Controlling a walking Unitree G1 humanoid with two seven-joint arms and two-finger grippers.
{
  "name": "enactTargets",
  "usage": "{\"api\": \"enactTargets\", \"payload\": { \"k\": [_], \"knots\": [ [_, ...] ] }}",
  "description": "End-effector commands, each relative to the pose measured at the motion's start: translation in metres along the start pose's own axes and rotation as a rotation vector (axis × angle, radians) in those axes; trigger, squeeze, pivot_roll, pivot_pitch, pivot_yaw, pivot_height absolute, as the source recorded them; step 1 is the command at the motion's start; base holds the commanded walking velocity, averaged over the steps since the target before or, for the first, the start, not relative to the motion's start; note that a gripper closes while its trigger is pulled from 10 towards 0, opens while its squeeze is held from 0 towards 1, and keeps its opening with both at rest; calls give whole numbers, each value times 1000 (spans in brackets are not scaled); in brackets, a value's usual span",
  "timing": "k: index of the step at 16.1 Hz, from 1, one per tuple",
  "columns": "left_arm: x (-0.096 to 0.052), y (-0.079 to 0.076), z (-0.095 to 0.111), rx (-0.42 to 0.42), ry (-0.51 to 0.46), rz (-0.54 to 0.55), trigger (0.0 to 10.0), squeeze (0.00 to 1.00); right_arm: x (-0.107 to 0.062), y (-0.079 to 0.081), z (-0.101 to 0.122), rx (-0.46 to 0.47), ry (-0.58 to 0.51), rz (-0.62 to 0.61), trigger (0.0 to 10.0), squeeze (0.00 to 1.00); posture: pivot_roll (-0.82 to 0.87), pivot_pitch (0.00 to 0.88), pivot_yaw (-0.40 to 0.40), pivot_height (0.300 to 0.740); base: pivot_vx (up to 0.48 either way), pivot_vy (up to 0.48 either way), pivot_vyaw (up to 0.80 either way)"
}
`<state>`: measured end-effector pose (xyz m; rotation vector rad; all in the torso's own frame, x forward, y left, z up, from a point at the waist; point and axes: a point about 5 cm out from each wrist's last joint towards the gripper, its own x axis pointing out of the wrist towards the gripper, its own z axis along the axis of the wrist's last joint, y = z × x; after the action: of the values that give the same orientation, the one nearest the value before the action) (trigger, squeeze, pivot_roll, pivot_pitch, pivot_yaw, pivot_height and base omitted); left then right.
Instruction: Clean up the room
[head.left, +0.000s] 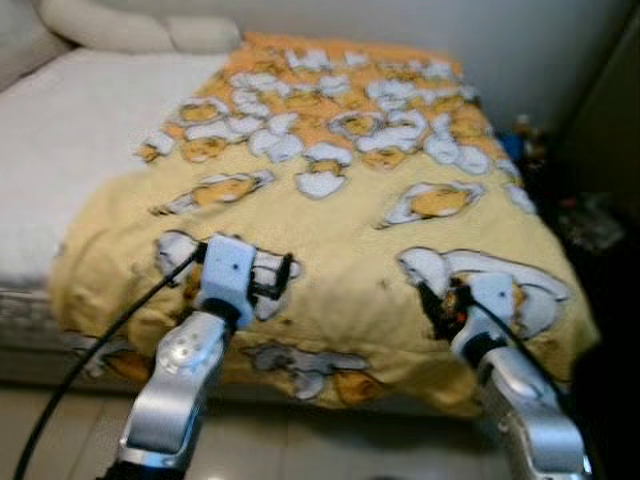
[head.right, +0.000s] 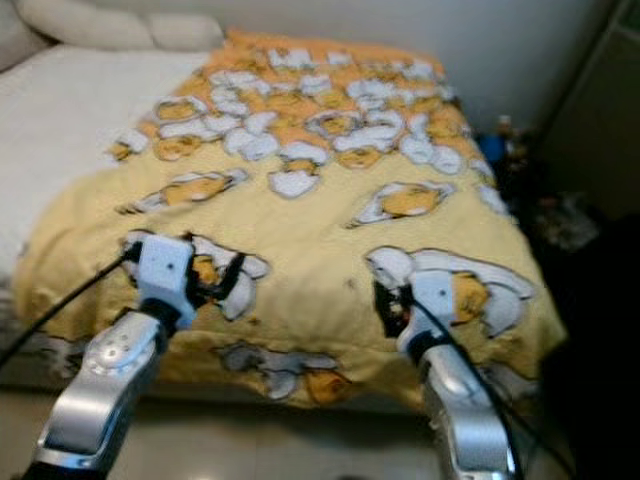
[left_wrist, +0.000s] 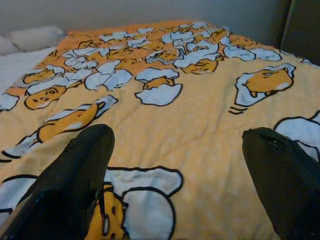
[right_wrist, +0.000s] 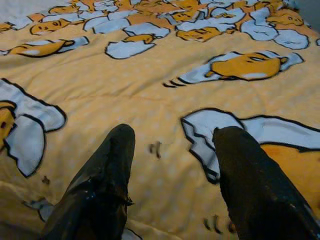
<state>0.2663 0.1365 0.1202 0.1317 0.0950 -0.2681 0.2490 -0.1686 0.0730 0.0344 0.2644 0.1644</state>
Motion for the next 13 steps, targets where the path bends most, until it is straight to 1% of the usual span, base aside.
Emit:
{"api": "enactTargets", "payload": {
  "k": [1,8,13],
  "knots": [
    [2,-3,3,7,-7,-11,10000,0,-2,-7,3,-3,-10,-39,10000,0,-84,0,26,740,0,-480,0],
    [4,-5,3,6,-7,-25,10000,0,-5,-11,1,13,-2,-76,10000,0,-93,0,31,740,0,-480,0],
    [4,-6,2,7,-7,-30,10000,0,-6,-11,0,25,6,-84,10000,0,-94,0,29,740,0,-480,0]
  ]
}}
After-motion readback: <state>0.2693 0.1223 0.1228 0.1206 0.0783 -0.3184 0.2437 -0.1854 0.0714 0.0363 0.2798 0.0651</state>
